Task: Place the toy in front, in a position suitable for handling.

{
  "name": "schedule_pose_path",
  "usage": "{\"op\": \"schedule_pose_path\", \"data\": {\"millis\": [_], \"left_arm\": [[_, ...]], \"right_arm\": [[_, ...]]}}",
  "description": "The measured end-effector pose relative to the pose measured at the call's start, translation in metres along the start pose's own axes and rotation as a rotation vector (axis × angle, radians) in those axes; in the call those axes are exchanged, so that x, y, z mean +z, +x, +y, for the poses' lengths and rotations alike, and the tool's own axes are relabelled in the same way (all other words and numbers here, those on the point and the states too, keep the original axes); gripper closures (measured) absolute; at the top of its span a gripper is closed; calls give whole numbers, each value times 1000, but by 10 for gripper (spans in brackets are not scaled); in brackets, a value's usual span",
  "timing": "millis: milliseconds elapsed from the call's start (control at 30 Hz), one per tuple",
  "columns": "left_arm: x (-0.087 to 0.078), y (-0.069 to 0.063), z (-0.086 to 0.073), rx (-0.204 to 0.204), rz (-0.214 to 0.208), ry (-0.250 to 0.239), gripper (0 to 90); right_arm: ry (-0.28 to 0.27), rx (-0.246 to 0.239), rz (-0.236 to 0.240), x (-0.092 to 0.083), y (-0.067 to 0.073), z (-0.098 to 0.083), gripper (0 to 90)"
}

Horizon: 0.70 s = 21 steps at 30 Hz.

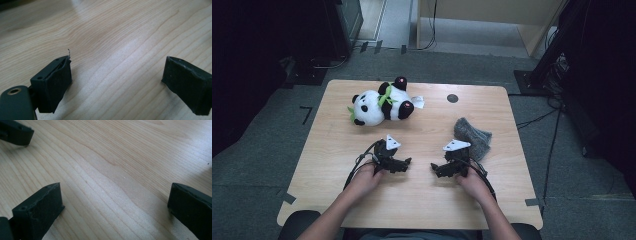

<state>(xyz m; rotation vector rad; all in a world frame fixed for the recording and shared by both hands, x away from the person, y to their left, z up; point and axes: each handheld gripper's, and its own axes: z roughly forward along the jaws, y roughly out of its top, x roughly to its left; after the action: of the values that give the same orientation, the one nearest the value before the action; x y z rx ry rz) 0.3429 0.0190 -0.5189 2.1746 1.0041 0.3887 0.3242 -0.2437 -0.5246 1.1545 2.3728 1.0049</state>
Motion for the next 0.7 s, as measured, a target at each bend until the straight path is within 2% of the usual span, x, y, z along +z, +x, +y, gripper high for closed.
{"op": "schedule_pose_path", "data": {"millis": [67, 100, 267, 333, 700], "left_arm": [[1, -2, 0, 17, 17, 9, 84], [1, -2, 1, 21, 13, 8, 83], [1, 1, 1, 15, -1, 2, 84], [2, 0, 1, 15, 18, 7, 83], [2, 0, 2, 9, 25, 8, 83]], "right_arm": [[0, 0, -1, 0, 0, 0, 0], [0, 1, -2, 0, 0, 0, 0], [-1, 6, -9, -3, -1, -3, 0], [-1, 6, -9, -3, -1, -3, 0], [0, 4, -9, -3, -1, -3, 0]]}}
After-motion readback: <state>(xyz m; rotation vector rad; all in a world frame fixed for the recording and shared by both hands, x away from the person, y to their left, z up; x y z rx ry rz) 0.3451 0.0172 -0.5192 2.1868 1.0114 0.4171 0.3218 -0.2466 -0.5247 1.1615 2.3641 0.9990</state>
